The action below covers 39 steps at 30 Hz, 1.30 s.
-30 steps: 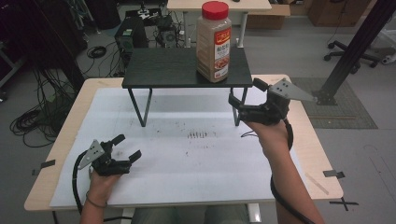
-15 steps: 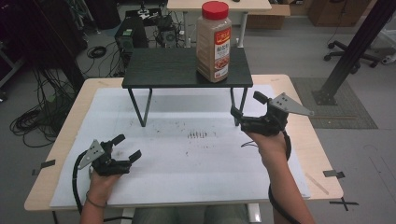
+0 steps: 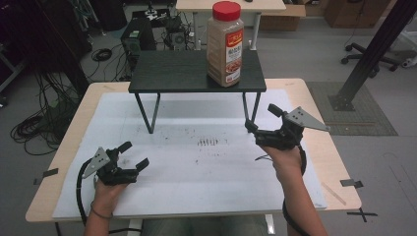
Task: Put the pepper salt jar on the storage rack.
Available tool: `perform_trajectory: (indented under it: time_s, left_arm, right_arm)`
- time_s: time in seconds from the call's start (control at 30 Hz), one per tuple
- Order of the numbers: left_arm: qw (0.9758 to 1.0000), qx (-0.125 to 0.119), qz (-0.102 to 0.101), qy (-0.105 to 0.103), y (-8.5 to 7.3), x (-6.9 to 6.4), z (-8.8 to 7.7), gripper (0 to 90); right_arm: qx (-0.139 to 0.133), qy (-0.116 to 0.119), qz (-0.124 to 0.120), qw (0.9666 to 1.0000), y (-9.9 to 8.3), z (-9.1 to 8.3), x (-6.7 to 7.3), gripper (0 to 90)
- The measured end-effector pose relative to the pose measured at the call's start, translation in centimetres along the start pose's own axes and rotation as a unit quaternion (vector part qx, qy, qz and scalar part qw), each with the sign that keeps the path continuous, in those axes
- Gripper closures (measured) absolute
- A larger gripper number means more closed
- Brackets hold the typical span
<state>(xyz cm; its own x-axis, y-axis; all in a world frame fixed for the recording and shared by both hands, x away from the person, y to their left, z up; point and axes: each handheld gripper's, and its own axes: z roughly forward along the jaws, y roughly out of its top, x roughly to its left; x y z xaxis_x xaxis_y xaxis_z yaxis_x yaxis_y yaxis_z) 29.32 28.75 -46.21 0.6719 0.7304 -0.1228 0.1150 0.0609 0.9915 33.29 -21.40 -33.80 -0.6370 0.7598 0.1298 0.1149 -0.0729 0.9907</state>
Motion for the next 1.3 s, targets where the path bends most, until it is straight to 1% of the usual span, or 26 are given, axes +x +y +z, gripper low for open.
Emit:
perform_trajectory:
  time_s: [0.2, 0.43, 0.57, 1.13, 1.3]
  left_arm:
    - [1.0, 0.0, -0.001, -0.001, 0.0, 0.0, 0.0, 0.2]
    - [1.0, -0.002, -0.003, -0.003, 0.0, 0.1, 0.0, 0.2]
    - [1.0, -0.001, -0.002, -0.003, 0.0, 0.0, 0.0, 0.2]
    - [1.0, 0.0, -0.001, -0.004, 0.0, 0.0, 0.0, 0.2]
    - [1.0, -0.001, -0.001, -0.004, 0.0, 0.0, 0.0, 0.2]
  right_arm:
    - [0.009, 0.0, -0.001, 1.0, -1.0, 0.4, -0.3, 0.0]
    - [0.01, 0.001, 0.001, 0.9999, -1.5, 0.8, -0.5, 0.0]
    - [0.008, 0.004, 0.004, 1.0, -1.9, 0.8, -0.5, 0.0]
    - [0.019, 0.003, 0.01, 0.9998, -3.9, 1.0, -0.5, 0.0]
    - [0.019, 0.002, 0.011, 0.9997, -4.2, 0.9, -0.5, 0.0]
